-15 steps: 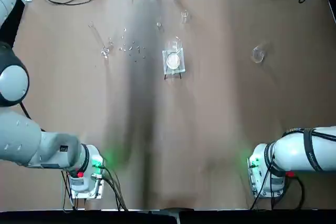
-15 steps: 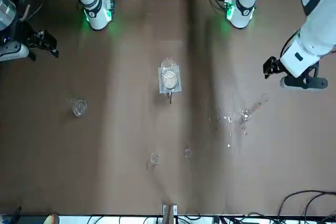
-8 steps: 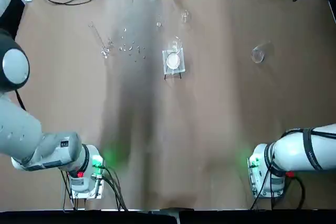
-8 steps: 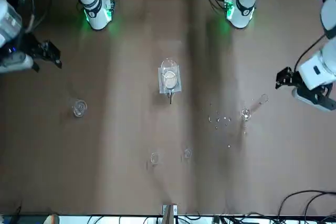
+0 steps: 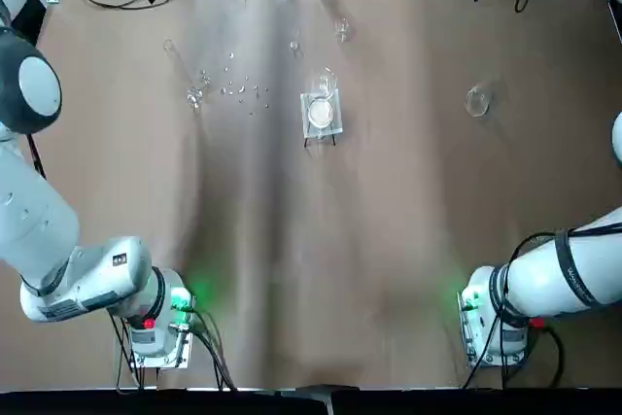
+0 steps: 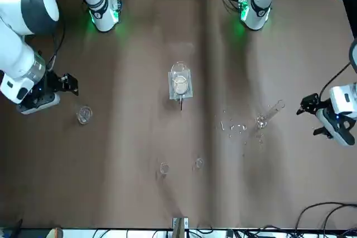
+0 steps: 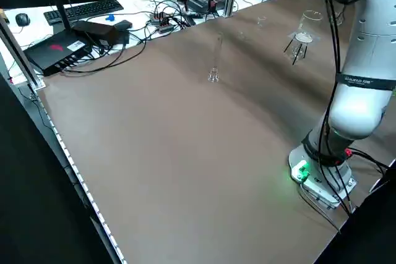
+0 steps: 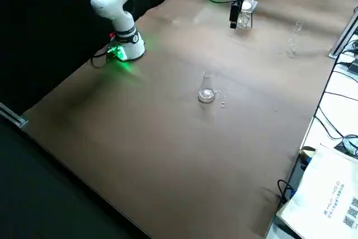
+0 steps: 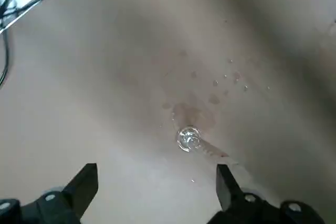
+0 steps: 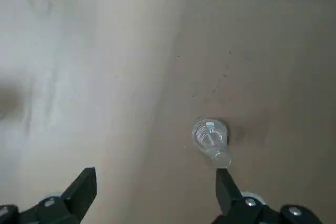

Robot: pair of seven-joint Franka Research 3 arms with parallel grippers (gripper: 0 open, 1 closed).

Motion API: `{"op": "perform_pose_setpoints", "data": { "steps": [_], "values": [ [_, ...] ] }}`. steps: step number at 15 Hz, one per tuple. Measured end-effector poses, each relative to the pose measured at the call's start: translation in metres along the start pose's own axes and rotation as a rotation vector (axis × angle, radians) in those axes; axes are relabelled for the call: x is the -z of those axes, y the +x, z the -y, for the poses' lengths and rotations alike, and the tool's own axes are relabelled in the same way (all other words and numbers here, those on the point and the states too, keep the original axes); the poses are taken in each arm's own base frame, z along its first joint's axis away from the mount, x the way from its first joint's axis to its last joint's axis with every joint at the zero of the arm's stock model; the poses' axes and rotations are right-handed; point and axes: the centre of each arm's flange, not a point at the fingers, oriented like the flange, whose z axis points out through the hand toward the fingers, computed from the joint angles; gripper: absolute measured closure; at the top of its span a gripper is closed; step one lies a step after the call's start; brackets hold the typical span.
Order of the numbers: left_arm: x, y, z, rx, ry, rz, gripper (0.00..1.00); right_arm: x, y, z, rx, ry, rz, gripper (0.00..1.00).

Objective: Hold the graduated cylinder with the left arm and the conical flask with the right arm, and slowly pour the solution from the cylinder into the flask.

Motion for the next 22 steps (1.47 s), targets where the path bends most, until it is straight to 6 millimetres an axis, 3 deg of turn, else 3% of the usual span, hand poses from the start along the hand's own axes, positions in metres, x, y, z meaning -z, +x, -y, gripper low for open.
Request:
{"op": "perform_pose_setpoints", "data": {
  "steps": [3, 8, 10, 16, 22],
  "values": [
    [-0.022, -0.014, 0.026, -0.145, -0.063, -0.084, 0.01, -0.002, -0.008, -0.019, 0.097, 0.010, 0.029, 0.00],
    [-0.051, -0.049, 0.063, -0.353, -0.130, -0.270, 0.00, -0.004, -0.037, -0.093, 0.261, 0.153, 0.002, 0.00],
    [-0.068, -0.067, 0.078, -0.430, -0.162, -0.376, 0.00, -0.004, -0.046, -0.112, 0.355, 0.175, -0.023, 0.00],
    [-0.144, -0.136, 0.097, -0.507, -0.379, -0.542, 0.00, 0.000, -0.046, -0.116, 0.649, 0.238, -0.133, 0.00],
    [-0.195, -0.149, 0.101, -0.605, -0.397, -0.654, 0.00, -0.002, -0.069, -0.148, 0.842, 0.357, -0.269, 0.00]
  ]
}}
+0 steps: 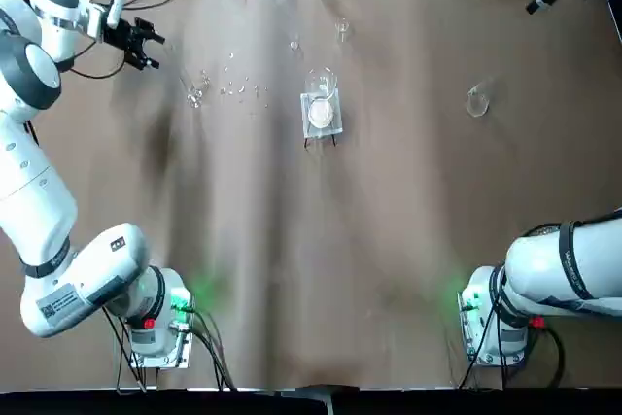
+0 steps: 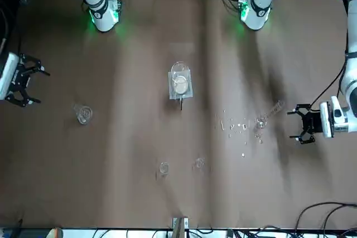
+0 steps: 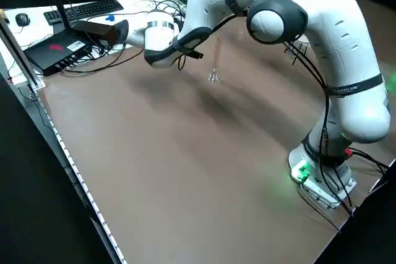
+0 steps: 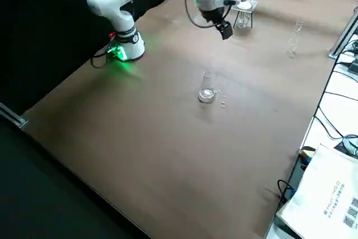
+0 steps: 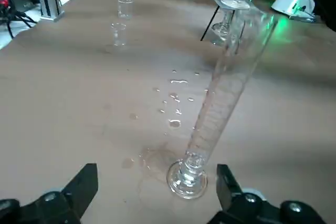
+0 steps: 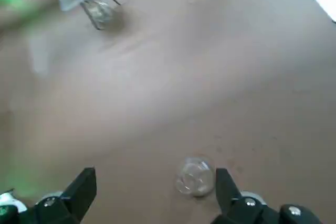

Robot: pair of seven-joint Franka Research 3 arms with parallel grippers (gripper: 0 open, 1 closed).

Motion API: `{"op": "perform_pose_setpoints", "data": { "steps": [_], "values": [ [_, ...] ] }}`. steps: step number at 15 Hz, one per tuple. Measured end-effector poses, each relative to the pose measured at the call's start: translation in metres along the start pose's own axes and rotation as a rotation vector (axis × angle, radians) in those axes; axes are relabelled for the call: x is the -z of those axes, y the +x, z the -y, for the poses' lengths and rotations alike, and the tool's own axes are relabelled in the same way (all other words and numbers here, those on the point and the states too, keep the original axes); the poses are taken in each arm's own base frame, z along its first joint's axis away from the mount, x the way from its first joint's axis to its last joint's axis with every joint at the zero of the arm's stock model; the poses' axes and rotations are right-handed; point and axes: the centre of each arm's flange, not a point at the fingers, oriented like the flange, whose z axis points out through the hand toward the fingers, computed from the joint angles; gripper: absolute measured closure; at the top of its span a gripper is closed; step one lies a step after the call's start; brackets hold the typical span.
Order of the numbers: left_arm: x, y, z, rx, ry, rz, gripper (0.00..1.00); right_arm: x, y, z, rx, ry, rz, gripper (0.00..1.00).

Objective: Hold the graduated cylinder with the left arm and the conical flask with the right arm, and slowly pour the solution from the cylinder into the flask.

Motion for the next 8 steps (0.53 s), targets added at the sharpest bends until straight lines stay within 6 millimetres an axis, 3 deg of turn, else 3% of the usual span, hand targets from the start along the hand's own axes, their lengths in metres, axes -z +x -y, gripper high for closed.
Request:
{"op": "perform_pose_setpoints", "data": {
  "steps": [1, 2, 4, 8],
  "values": [
    [-0.005, -0.009, -0.001, 0.012, -0.007, -0.010, 0.00, 0.002, -0.011, 0.000, 0.025, 0.026, -0.034, 0.00],
    [-0.012, -0.025, -0.006, 0.039, -0.013, -0.048, 0.00, 0.004, -0.039, -0.002, 0.057, 0.075, -0.109, 0.00],
    [-0.013, -0.033, -0.008, 0.054, -0.004, -0.084, 0.00, -0.001, -0.067, -0.008, 0.086, 0.112, -0.209, 0.00],
    [-0.020, -0.034, -0.012, 0.060, -0.027, -0.118, 0.00, -0.038, -0.102, -0.028, 0.226, 0.170, -0.366, 0.00]
  ]
}}
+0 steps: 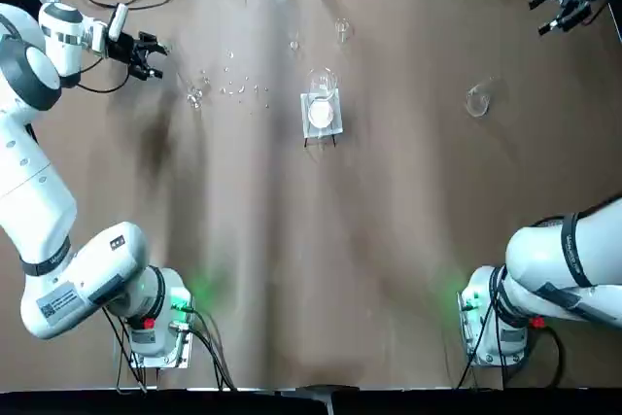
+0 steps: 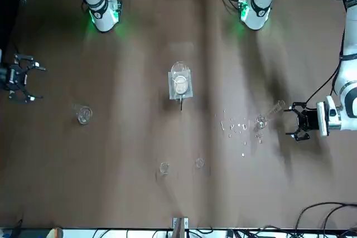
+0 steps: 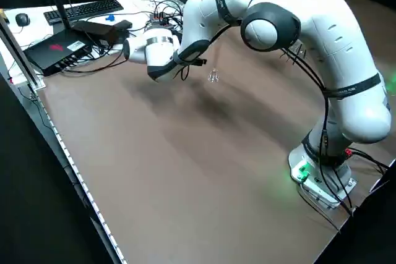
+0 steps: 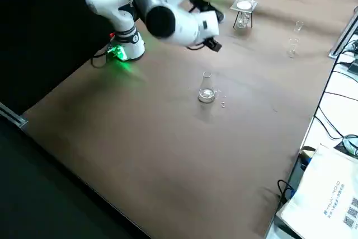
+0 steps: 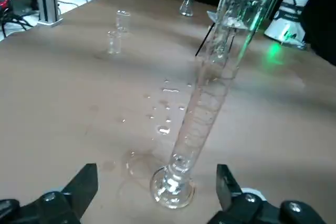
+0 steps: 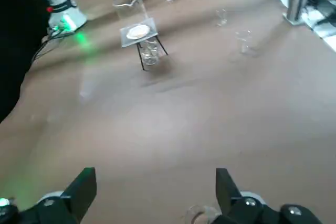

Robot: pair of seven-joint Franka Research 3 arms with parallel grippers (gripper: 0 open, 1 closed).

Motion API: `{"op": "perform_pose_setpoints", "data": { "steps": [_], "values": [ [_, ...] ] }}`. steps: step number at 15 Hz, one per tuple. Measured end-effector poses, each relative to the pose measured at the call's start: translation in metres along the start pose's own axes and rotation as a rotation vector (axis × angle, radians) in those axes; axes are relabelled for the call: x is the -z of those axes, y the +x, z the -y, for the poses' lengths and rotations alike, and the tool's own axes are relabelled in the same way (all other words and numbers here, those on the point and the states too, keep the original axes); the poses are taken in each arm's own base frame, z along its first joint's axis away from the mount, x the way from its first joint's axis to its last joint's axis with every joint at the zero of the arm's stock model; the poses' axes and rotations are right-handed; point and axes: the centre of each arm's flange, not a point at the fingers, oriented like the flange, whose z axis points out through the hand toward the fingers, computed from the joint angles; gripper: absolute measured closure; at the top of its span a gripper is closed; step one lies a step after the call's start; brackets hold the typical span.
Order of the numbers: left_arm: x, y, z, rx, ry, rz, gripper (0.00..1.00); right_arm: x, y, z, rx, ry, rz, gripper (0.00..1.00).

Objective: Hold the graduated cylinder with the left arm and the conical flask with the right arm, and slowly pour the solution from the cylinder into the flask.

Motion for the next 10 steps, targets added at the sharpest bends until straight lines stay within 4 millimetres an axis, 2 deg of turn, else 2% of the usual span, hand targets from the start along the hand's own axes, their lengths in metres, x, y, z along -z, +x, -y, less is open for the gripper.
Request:
{"op": "perform_pose_setpoints", "data": {
  "steps": [7, 10],
  "values": [
    [-0.036, -0.008, -0.004, -0.143, -0.054, -0.056, 0.00, -0.073, -0.078, -0.036, 0.186, 0.108, -0.104, 0.00],
    [-0.052, -0.010, -0.005, -0.150, -0.083, -0.073, 0.00, -0.082, -0.107, -0.038, 0.269, 0.107, -0.140, 0.00]
  ]
}}
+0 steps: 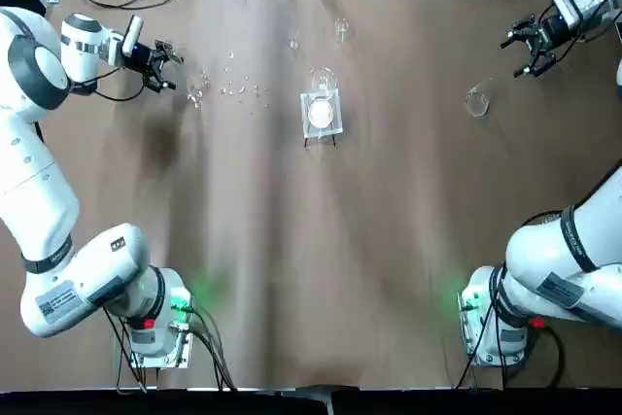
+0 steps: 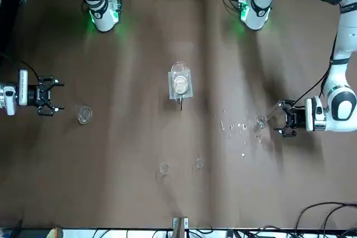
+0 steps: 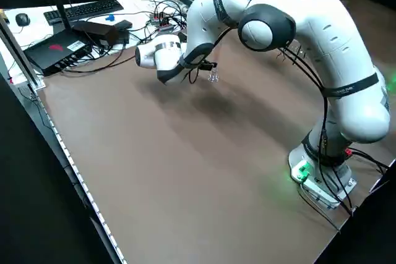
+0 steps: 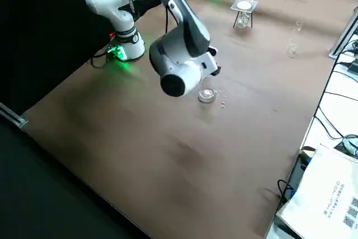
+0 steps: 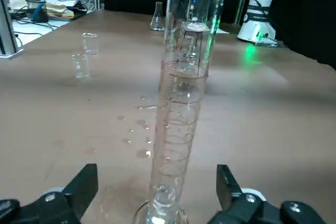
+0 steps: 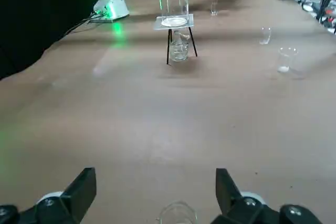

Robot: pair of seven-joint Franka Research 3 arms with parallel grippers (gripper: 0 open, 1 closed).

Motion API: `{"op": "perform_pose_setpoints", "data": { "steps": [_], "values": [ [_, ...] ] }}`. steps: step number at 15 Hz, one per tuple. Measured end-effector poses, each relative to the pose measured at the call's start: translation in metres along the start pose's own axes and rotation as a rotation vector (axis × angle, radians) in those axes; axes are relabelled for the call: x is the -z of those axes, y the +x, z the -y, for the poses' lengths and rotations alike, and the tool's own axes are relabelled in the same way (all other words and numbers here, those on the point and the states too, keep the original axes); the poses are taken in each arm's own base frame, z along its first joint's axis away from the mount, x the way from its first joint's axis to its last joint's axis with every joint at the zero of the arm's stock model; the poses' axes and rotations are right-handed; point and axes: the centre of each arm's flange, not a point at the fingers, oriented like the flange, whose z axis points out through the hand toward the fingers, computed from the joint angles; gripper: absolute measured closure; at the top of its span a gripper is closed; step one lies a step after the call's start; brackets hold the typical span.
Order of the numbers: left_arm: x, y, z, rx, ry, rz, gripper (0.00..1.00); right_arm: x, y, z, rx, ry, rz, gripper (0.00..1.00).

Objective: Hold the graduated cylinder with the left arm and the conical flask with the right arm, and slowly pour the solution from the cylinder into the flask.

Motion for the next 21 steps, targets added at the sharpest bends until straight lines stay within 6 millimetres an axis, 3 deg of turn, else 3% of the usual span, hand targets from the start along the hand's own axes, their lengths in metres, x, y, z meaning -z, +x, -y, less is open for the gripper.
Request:
{"op": "perform_pose_setpoints", "data": {
  "steps": [5, 8, 10, 12, 19, 21],
  "values": [
    [-0.028, 0.003, 0.001, -0.021, -0.040, -0.023, 0.02, 0.000, -0.043, 0.011, 0.060, -0.097, -0.150, 0.00],
    [-0.025, 0.002, -0.004, -0.023, -0.048, -0.050, 0.09, -0.007, -0.072, 0.016, 0.081, -0.150, -0.206, 0.00],
    [-0.023, 0.002, -0.006, -0.024, -0.050, -0.060, 0.11, -0.009, -0.077, 0.017, 0.075, -0.155, -0.215, 0.00],
    [-0.022, 0.003, -0.007, -0.028, -0.052, -0.067, 0.29, -0.011, -0.082, 0.017, 0.068, -0.159, -0.224, 0.00],
    [-0.023, 0.016, -0.003, -0.053, -0.050, -0.087, 0.33, -0.026, -0.109, 0.020, 0.025, -0.192, -0.283, 0.00],
    [-0.021, 0.015, -0.004, -0.053, -0.046, -0.087, 0.40, -0.033, -0.116, 0.019, 0.013, -0.203, -0.306, 0.00]
  ]
}}
